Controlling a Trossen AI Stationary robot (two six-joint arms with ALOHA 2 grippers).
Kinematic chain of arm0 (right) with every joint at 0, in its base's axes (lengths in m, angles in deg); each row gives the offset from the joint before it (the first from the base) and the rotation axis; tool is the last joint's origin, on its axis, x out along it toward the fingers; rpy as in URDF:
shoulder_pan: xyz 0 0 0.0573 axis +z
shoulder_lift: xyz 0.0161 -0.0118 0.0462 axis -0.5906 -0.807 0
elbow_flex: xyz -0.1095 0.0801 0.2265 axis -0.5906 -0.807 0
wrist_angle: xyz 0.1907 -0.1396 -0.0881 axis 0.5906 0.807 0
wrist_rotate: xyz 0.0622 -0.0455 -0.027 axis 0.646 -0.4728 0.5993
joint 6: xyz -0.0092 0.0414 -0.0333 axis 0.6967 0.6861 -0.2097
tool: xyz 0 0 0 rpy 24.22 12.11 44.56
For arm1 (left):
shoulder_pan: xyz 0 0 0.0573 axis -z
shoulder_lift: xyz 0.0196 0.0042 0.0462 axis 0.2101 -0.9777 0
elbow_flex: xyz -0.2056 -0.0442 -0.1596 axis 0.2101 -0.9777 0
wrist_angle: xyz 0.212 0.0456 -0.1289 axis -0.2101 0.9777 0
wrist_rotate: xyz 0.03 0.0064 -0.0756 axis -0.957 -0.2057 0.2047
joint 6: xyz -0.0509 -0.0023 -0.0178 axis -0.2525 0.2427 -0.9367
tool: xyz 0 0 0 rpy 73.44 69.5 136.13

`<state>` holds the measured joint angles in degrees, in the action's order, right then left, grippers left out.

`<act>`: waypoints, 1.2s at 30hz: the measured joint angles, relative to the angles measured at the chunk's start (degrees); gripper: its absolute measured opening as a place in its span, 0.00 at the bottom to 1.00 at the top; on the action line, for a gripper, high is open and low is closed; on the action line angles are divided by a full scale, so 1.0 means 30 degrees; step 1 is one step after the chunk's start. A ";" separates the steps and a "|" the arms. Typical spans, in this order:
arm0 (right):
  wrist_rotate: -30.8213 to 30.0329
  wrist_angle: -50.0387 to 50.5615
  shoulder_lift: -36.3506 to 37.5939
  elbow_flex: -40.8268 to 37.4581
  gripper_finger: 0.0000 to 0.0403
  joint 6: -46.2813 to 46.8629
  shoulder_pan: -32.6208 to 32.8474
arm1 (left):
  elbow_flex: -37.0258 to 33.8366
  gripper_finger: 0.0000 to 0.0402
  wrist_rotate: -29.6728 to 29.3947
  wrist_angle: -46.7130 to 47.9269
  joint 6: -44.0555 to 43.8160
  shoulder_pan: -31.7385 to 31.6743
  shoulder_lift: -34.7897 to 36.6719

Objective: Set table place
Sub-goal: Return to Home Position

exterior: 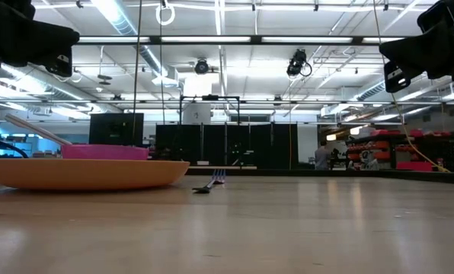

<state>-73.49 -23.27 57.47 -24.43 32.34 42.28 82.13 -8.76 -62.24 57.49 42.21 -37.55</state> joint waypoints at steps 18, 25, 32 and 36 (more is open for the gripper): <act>0.0000 0.0000 0.0000 0.0007 0.03 0.0000 -0.0003 | -0.0007 0.11 -0.0004 -0.0006 0.0007 -0.0006 0.0000; 0.0000 0.0000 0.0000 0.0007 0.03 0.0000 -0.0003 | -0.0007 0.09 -0.0001 0.0000 0.0008 0.0002 0.0000; 0.0000 0.0004 0.0000 0.0007 0.03 0.0000 -0.0004 | -0.0007 0.10 -0.0001 -0.0004 0.0009 -0.0002 0.0000; 0.0000 0.0000 0.0000 0.0007 0.03 0.0000 -0.0001 | -0.0007 0.11 0.0003 0.0000 0.0014 -0.0005 0.0000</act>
<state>-73.49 -23.27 57.47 -24.40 32.34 42.28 82.11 -8.75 -62.24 57.53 42.19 -37.55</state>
